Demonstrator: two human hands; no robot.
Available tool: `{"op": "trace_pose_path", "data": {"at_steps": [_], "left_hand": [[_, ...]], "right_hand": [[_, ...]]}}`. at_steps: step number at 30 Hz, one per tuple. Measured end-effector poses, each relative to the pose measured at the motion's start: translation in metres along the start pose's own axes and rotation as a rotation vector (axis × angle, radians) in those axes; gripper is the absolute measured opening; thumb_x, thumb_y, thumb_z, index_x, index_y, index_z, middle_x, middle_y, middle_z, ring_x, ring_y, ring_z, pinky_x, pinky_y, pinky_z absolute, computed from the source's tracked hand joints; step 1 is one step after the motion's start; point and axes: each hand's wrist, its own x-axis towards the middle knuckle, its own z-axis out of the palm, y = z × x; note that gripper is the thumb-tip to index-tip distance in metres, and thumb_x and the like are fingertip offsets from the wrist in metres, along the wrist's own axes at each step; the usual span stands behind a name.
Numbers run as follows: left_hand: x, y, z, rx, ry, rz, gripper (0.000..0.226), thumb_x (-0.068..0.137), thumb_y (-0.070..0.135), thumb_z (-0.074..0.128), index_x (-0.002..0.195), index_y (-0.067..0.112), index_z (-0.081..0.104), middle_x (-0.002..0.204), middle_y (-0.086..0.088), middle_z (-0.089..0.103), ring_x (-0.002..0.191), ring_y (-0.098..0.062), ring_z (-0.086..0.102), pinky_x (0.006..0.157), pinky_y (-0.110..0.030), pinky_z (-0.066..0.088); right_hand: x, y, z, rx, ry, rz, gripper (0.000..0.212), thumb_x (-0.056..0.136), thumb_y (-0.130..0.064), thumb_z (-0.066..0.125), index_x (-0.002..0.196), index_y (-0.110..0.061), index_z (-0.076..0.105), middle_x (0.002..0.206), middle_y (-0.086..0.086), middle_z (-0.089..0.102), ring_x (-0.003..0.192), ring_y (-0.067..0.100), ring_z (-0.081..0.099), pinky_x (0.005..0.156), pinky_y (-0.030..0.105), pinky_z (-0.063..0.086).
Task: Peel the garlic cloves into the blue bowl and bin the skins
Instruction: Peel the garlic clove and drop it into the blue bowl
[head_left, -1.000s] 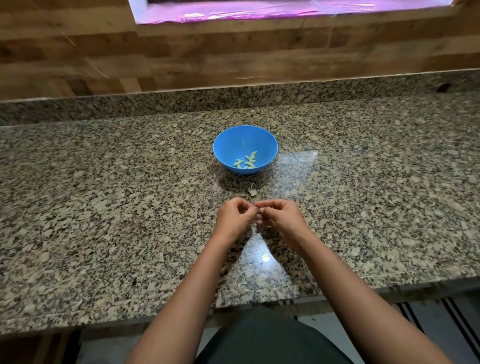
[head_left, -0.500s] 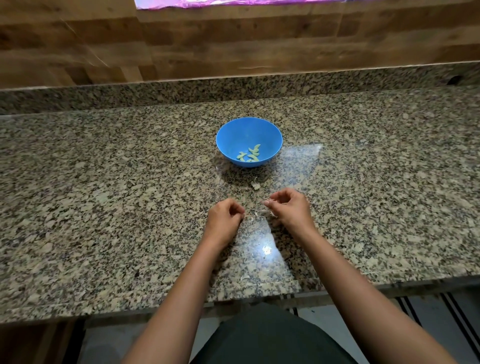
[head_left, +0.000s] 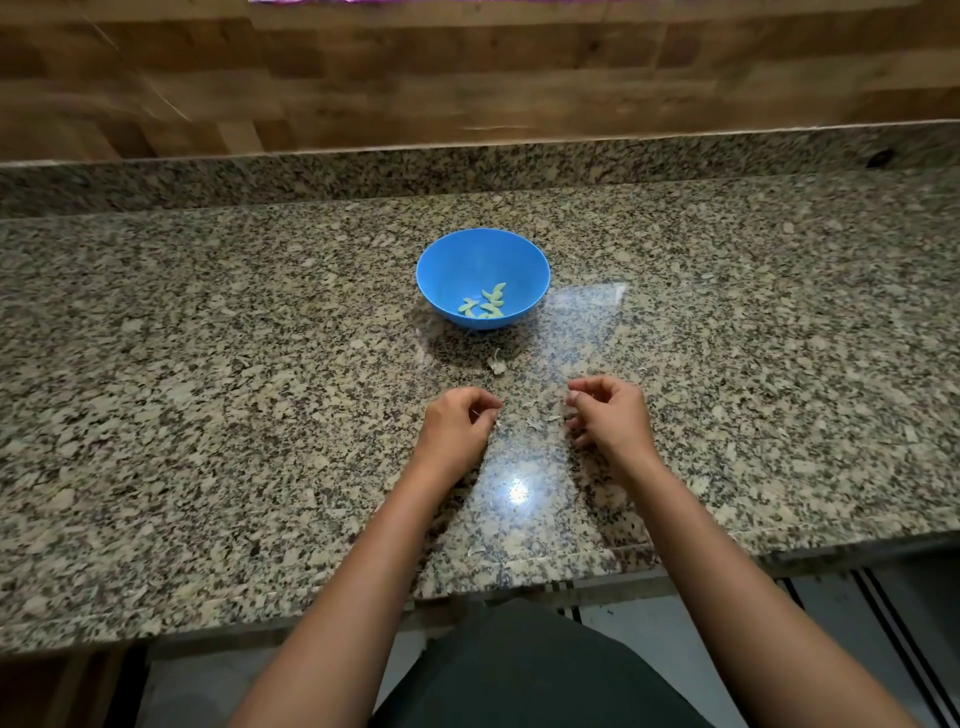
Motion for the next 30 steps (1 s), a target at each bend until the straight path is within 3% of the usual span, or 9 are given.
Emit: {"op": "trace_pose_path", "data": {"at_steps": [5, 9, 15, 20, 25, 30], "left_hand": [[0.001, -0.004, -0.002, -0.106, 0.042, -0.027, 0.014, 0.092, 0.013, 0.057, 0.102, 0.017, 0.067, 0.094, 0.004, 0.065, 0.076, -0.005, 0.057, 0.057, -0.006, 0.045], [0.000, -0.012, -0.009, -0.207, 0.119, -0.083, 0.015, 0.092, 0.012, 0.056, 0.101, 0.018, 0.066, 0.088, 0.004, 0.065, 0.071, -0.010, 0.057, 0.062, -0.023, 0.050], [-0.007, -0.023, -0.017, -0.278, 0.206, -0.147, 0.017, 0.090, 0.008, 0.057, 0.097, 0.021, 0.065, 0.093, 0.002, 0.066, 0.074, -0.013, 0.059, 0.067, -0.028, 0.053], [-0.010, -0.027, -0.022, -0.184, 0.222, -0.142, 0.021, 0.090, 0.007, 0.057, 0.109, 0.014, 0.064, 0.099, 0.006, 0.062, 0.076, -0.001, 0.056, 0.059, -0.010, 0.050], [-0.003, -0.023, -0.019, -0.007, 0.083, -0.096, 0.029, 0.088, 0.012, 0.061, 0.116, 0.009, 0.061, 0.115, -0.006, 0.058, 0.101, -0.012, 0.056, 0.092, -0.023, 0.048], [0.002, -0.025, -0.018, 0.114, 0.032, -0.015, 0.023, 0.091, 0.010, 0.057, 0.113, 0.008, 0.064, 0.113, -0.002, 0.053, 0.100, -0.009, 0.050, 0.097, -0.017, 0.038]], "right_hand": [[-0.003, 0.001, -0.007, 0.005, 0.004, -0.005, 0.015, 0.090, -0.002, 0.054, 0.089, -0.013, 0.063, 0.084, 0.005, 0.064, 0.059, 0.011, 0.055, 0.047, 0.017, 0.046], [-0.004, 0.000, -0.004, -0.029, -0.030, -0.012, 0.013, 0.090, -0.002, 0.055, 0.088, -0.013, 0.061, 0.089, 0.008, 0.065, 0.060, 0.012, 0.056, 0.049, 0.021, 0.047], [-0.005, -0.005, 0.015, -0.033, -0.110, -0.018, 0.013, 0.089, -0.004, 0.057, 0.087, -0.015, 0.062, 0.089, 0.009, 0.066, 0.066, 0.015, 0.059, 0.055, 0.025, 0.048], [-0.007, -0.014, 0.033, -0.099, -0.205, -0.058, 0.010, 0.089, -0.006, 0.057, 0.090, -0.015, 0.062, 0.089, 0.005, 0.065, 0.079, 0.016, 0.062, 0.071, 0.029, 0.054], [-0.008, -0.021, 0.048, -0.136, -0.273, -0.092, 0.011, 0.088, -0.008, 0.060, 0.087, -0.018, 0.062, 0.089, 0.004, 0.066, 0.076, 0.014, 0.061, 0.070, 0.029, 0.053], [-0.009, -0.020, 0.049, -0.122, -0.295, -0.087, 0.007, 0.089, -0.006, 0.058, 0.091, -0.011, 0.063, 0.089, 0.007, 0.066, 0.072, 0.015, 0.060, 0.061, 0.023, 0.050]]}}
